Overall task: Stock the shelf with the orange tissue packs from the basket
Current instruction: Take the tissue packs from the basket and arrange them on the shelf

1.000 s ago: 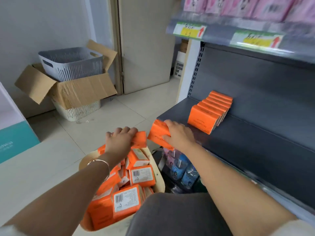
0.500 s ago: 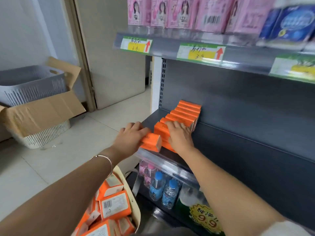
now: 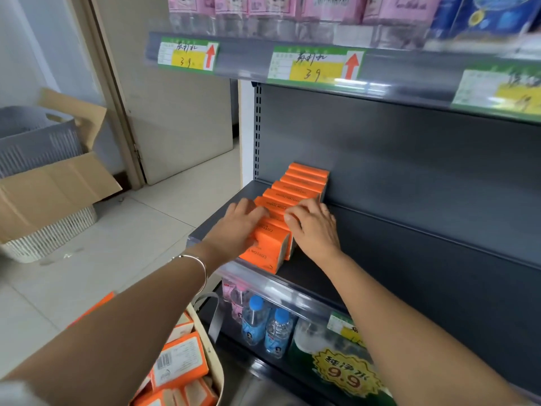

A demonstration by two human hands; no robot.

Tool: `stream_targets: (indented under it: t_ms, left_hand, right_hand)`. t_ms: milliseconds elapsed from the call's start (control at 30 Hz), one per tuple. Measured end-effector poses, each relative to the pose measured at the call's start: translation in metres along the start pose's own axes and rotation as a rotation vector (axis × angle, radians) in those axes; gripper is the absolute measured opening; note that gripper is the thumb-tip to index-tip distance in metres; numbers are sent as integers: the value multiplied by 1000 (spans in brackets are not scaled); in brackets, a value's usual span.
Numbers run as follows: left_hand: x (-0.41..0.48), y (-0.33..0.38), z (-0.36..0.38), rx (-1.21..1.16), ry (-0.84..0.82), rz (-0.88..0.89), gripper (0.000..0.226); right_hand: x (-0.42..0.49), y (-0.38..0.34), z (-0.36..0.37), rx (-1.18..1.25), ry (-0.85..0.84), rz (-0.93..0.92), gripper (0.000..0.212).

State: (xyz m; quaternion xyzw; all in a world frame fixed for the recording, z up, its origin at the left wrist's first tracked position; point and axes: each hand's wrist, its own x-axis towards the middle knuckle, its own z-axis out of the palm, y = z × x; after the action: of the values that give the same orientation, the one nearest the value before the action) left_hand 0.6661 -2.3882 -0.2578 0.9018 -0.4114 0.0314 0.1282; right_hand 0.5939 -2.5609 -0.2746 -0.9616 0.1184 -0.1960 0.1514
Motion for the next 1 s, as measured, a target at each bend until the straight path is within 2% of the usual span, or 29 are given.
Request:
stream_targets:
  t_ms: [133,300,500,567,667,767,900,1000]
  left_hand:
    - [-6,2,12,-44,9,-116,74]
    - [0,6,15,-65,-30,-158,73]
    - [-2,4,14,40,-184,-132,80]
    - [-10,1,8,106,-172,-114,83]
    - [-29,-2,-4,129,-41,-126,75]
    - [-56,-11,-19,97,48,-132,58]
    - [-111,-40,-34,132,60,-159,39]
    - [-162,-73,-34,142,-28,-277,33]
  right_hand:
    - [-9,-2,3,138,-38,18,37]
    - [-17,-10,3,242,-30,41,48]
    - [-18,-19,0,130,-45,91,39]
    - [-17,-25,-3,47,-51,116,39]
    - [-21,-38,-7,-80,-9,98,37]
    - [-30,-57,-10,-88,35,27,34]
    - [-45,-92,-4,-73,-12,-142,31]
    - [-59,-122,13,-18,-130,-259,31]
